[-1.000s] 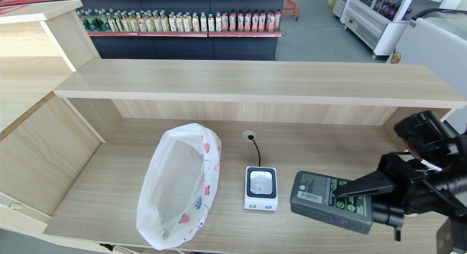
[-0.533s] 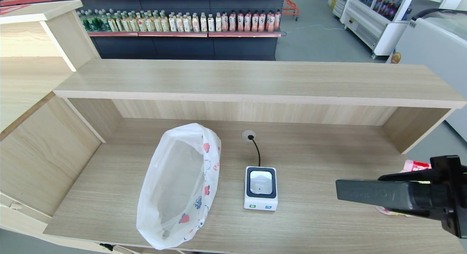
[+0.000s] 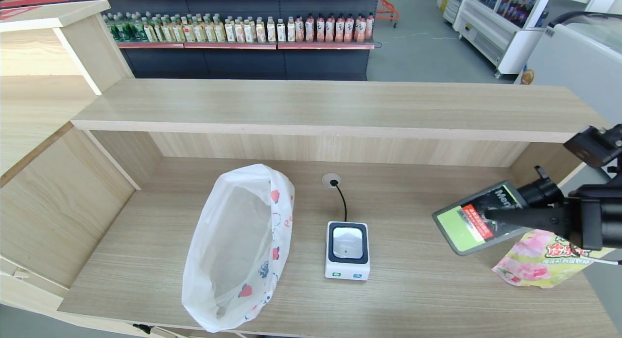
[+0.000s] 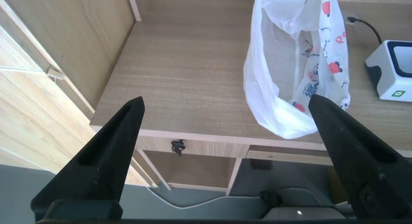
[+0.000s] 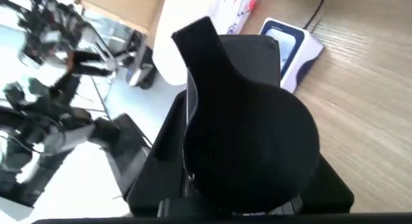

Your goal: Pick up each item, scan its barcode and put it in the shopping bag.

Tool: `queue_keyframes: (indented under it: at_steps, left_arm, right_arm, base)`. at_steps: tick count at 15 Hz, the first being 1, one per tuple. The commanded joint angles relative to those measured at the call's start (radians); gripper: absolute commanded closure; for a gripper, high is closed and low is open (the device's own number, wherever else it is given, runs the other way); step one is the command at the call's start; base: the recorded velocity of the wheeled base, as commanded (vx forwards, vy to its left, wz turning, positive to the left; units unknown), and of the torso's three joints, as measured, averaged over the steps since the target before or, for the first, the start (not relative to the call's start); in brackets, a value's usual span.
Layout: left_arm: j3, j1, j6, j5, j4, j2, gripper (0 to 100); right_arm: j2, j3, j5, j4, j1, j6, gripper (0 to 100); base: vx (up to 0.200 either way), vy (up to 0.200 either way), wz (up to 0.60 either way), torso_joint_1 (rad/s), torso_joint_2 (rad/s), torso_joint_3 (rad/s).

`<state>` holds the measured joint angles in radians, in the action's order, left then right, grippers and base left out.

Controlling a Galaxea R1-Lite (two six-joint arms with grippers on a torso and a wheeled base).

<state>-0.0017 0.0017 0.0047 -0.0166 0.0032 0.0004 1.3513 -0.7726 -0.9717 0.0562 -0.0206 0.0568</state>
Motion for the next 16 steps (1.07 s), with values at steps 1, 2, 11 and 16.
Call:
queue_keyframes:
  at_steps: [1,2,11,16]
  left_arm:
    - [0.0,0.0,0.0,0.0,0.0,0.0,0]
    - [0.0,0.0,0.0,0.0,0.0,0.0,0]
    - [0.0,0.0,0.0,0.0,0.0,0.0,0]
    - [0.0,0.0,-0.002,0.0,0.0,0.0,0]
  right_arm:
    - [0.111,0.065,0.067,0.202,0.12,0.201,100]
    - [0.155,0.072,0.128,0.24,0.146,0.206,100]
    - [0.25,0.044,0.304,0.251,0.327,0.239,100]
    - [0.281,0.042,0.341,0.289,0.344,0.239,100]
  base:
    - [0.0,0.0,0.0,0.0,0.0,0.0]
    - [0.0,0.0,0.0,0.0,0.0,0.0]
    - [0.0,0.0,0.0,0.0,0.0,0.0]
    - [0.0,0.04,0.0,0.0,0.0,-0.001]
